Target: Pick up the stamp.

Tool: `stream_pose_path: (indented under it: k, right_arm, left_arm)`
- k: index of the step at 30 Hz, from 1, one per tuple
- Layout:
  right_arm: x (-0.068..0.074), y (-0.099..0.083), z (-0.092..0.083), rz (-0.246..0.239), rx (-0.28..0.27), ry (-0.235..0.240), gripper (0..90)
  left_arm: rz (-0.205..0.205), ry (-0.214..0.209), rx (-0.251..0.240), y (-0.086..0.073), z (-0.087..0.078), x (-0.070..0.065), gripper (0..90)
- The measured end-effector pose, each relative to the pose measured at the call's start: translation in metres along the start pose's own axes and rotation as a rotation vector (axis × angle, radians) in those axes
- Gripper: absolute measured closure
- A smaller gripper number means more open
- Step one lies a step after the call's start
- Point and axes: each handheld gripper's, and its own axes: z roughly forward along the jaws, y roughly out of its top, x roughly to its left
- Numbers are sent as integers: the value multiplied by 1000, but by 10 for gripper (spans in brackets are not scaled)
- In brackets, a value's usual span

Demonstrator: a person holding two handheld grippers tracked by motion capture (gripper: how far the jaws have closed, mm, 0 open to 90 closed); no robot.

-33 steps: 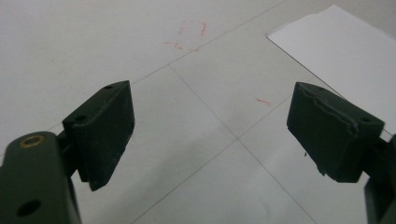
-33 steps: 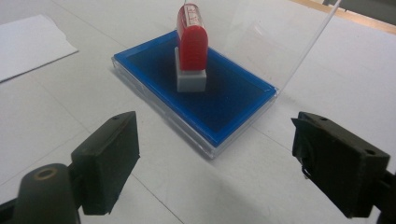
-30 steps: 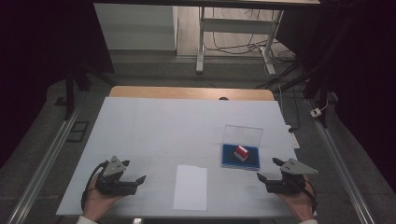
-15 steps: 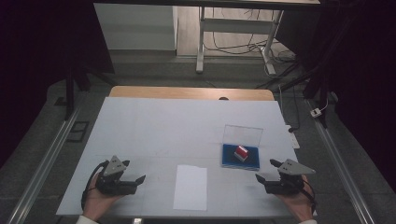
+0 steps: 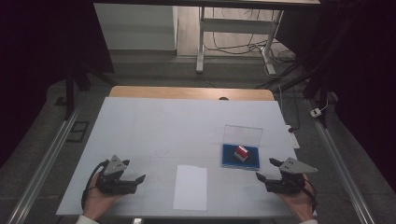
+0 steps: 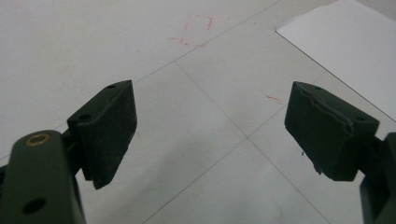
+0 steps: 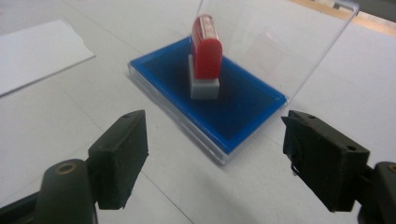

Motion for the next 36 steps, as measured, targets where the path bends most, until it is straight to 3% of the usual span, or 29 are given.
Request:
stream_pose_path:
  k: [17, 36]
  right_arm:
    - [0, 27, -5, 5, -4, 18, 258]
    - [2, 68, 18, -23, 61, 83, 260]
  left_arm:
    - [0, 2, 21, -1, 1, 2, 178]
    - [4, -3, 27, -2, 1, 3, 182]
